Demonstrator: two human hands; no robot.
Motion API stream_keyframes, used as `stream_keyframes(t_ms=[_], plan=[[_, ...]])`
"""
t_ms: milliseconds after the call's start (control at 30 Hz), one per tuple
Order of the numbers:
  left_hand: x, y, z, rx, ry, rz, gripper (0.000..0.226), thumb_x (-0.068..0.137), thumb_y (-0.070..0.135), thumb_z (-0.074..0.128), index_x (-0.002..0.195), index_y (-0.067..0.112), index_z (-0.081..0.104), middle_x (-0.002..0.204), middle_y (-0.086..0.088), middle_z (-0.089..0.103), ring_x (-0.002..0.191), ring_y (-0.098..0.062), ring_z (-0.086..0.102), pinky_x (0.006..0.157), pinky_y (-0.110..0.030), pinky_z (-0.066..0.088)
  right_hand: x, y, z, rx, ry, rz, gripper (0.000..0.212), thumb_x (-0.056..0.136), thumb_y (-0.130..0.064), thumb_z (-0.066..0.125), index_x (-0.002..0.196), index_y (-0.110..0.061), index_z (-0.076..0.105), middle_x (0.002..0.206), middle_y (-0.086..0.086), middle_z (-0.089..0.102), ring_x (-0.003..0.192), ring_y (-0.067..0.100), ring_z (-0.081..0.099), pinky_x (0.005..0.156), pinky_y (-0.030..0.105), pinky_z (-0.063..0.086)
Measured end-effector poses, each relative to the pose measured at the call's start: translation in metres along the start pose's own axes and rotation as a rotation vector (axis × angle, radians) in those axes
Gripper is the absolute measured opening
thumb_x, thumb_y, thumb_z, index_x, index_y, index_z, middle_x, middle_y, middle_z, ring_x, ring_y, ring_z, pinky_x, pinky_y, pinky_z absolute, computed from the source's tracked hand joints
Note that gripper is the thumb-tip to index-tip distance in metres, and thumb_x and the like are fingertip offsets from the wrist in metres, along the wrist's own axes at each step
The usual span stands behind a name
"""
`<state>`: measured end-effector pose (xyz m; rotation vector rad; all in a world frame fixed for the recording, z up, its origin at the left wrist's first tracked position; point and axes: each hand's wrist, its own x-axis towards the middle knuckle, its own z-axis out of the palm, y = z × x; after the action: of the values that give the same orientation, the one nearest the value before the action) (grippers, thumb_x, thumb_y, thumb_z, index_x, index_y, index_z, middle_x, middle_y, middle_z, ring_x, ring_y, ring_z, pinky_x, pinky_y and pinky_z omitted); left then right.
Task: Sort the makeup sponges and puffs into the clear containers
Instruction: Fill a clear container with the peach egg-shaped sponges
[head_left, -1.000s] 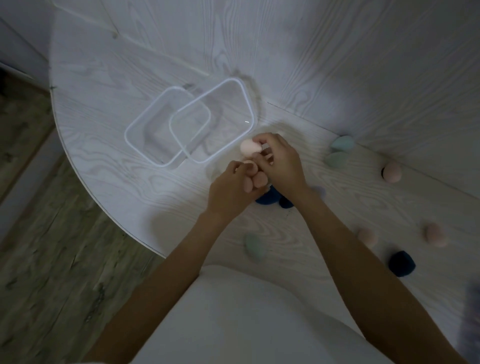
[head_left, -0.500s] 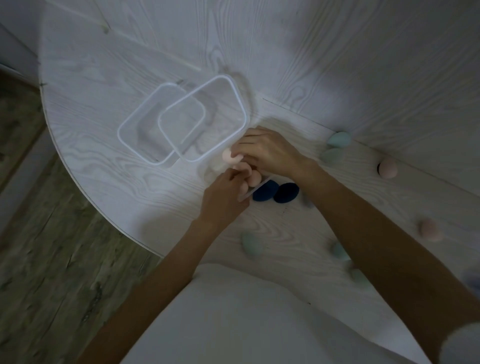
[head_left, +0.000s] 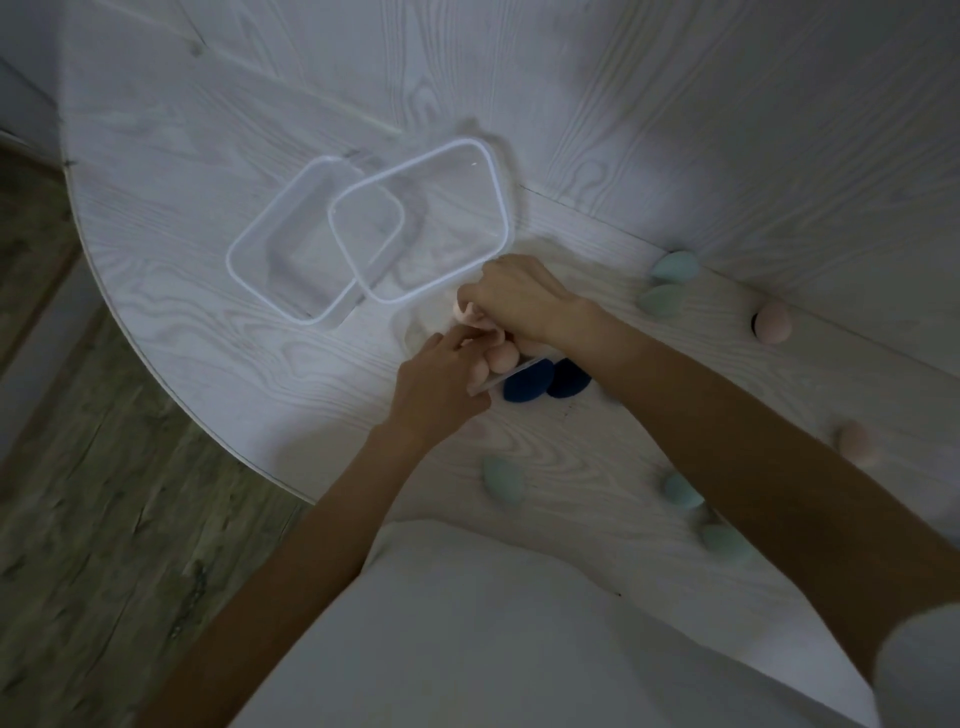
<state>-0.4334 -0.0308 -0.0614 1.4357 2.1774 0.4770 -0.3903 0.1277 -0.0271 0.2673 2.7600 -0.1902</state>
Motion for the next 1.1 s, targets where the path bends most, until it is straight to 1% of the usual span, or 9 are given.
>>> stream_keyframes(t_ms=[167,267,333,533,667,800,967,1033,1100], plan=[[0.000,-0.004,0.006,-0.006,0.065,0.071,0.061,0.070,0.022,0.071,0.129,0.026,0.053,0.125,0.008,0.055,0.090,-0.019,0.055,0.060,-0.029,0.046,-0.005,-0.002,0.007,-0.046,0.061,0.000,0.018,0.083,-0.010,0.055,0.100,-0.011,0.058,0.086,0.007,0.064,0.072,0.022,0.053,0.059,0.030,0.034],[0.003,-0.007,0.008,-0.030,0.075,0.129,0.060,0.071,0.019,0.071,0.129,0.021,0.054,0.124,0.004,0.058,0.088,-0.022,0.057,0.060,-0.027,0.044,-0.018,0.004,0.025,0.128,0.338,-0.006,0.020,0.072,-0.004,0.070,0.091,-0.010,0.067,0.077,0.005,0.068,0.072,0.025,0.057,0.060,0.029,0.042],[0.003,-0.007,0.008,-0.050,0.081,0.168,0.060,0.070,0.016,0.073,0.128,0.016,0.055,0.125,0.000,0.058,0.089,-0.025,0.058,0.062,-0.030,0.046,-0.037,0.006,0.030,0.294,0.503,0.045,0.019,0.080,-0.009,0.060,0.097,-0.012,0.069,0.091,0.002,0.071,0.087,0.024,0.057,0.075,0.031,0.042],[0.004,0.002,0.011,-0.044,0.058,0.167,0.062,0.074,0.016,0.071,0.132,0.015,0.050,0.129,-0.001,0.054,0.097,-0.026,0.054,0.068,-0.032,0.045,-0.124,-0.001,0.047,0.451,0.787,0.414,0.020,0.085,-0.005,0.053,0.096,-0.011,0.068,0.090,0.003,0.068,0.088,0.025,0.057,0.082,0.036,0.041],[0.004,0.019,0.021,0.013,0.036,0.228,0.059,0.078,0.022,0.072,0.132,0.013,0.050,0.129,-0.007,0.055,0.101,-0.030,0.056,0.078,-0.037,0.049,-0.185,-0.015,0.072,0.505,0.880,0.692,0.023,0.087,-0.017,0.048,0.095,-0.012,0.068,0.089,0.004,0.069,0.084,0.015,0.055,0.080,0.027,0.038],[0.008,0.047,0.033,0.042,-0.046,0.258,0.057,0.086,0.028,0.064,0.138,0.019,0.043,0.139,-0.002,0.047,0.112,-0.027,0.049,0.085,-0.034,0.043,-0.234,-0.010,0.101,0.474,0.787,1.047,0.026,0.088,-0.009,0.053,0.111,-0.012,0.064,0.107,0.010,0.067,0.096,0.029,0.059,0.087,0.036,0.042],[0.014,0.060,0.035,0.102,-0.062,0.259,0.055,0.089,0.028,0.060,0.139,0.021,0.040,0.140,0.000,0.045,0.114,-0.024,0.048,0.088,-0.033,0.042,-0.261,0.006,0.128,0.477,0.262,1.325,0.046,0.091,-0.034,0.054,0.134,-0.023,0.041,0.134,0.016,0.042,0.107,0.038,0.049,0.090,0.043,0.036],[0.015,0.060,0.032,0.113,-0.073,0.248,0.055,0.089,0.028,0.059,0.140,0.022,0.038,0.142,0.002,0.042,0.116,-0.023,0.047,0.089,-0.033,0.041,-0.261,0.008,0.133,0.514,0.233,1.300,0.043,0.091,-0.031,0.052,0.132,-0.021,0.040,0.125,0.015,0.049,0.095,0.035,0.055,0.080,0.037,0.037],[0.016,0.060,0.032,0.121,-0.083,0.235,0.056,0.088,0.028,0.059,0.140,0.024,0.037,0.143,0.003,0.040,0.117,-0.023,0.046,0.090,-0.033,0.040,-0.259,0.007,0.128,0.526,0.371,1.254,0.040,0.090,-0.022,0.053,0.128,-0.015,0.041,0.114,0.015,0.055,0.085,0.032,0.057,0.071,0.034,0.038]])
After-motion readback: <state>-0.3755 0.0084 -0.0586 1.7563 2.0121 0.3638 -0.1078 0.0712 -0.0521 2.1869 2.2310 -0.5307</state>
